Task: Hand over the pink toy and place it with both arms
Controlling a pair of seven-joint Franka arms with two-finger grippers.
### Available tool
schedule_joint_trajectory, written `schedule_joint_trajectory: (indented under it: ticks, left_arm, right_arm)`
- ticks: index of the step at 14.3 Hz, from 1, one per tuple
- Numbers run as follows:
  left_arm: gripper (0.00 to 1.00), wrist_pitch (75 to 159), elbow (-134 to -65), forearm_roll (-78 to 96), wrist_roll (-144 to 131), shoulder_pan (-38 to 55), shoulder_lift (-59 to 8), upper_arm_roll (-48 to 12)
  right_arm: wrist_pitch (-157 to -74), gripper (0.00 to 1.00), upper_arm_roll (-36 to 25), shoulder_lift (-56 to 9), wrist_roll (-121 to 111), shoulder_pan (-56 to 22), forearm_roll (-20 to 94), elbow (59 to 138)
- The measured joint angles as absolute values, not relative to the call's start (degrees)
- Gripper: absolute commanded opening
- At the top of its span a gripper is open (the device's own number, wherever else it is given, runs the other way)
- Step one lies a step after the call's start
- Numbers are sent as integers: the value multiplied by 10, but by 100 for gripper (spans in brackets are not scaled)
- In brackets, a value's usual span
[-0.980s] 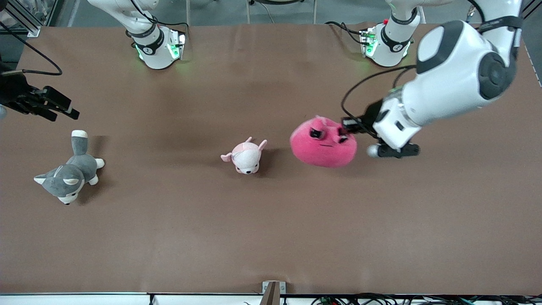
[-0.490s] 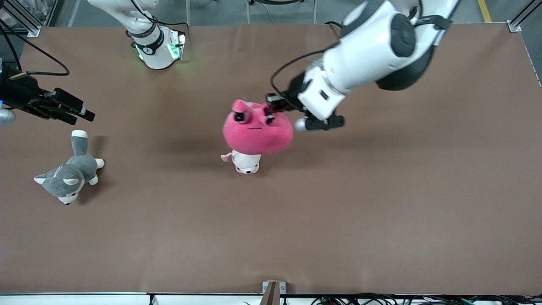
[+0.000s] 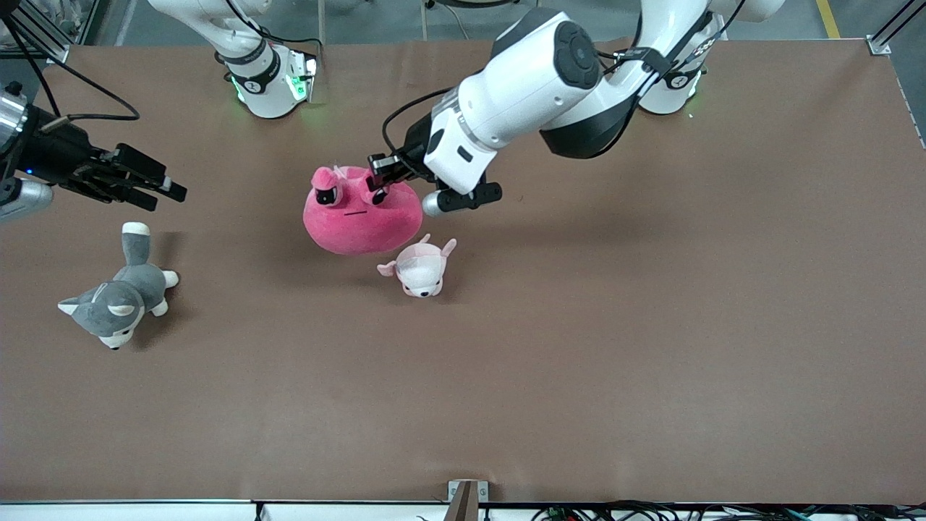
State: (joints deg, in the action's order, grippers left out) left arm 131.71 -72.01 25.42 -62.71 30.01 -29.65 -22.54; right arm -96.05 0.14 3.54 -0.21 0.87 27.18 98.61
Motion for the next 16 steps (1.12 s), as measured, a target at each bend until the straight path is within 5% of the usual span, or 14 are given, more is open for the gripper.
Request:
schedule_joint_trajectory:
  ticks: [7,16]
  left_arm:
    - [0,1394,-694,254,-663,370,-343,-184]
    - [0,1398,-692,254,-666,377,-349,-178]
  right_arm:
    - [-966,70,3,12,111,-68,273,962]
    - [-982,69,3,-39,134,-116,274,951]
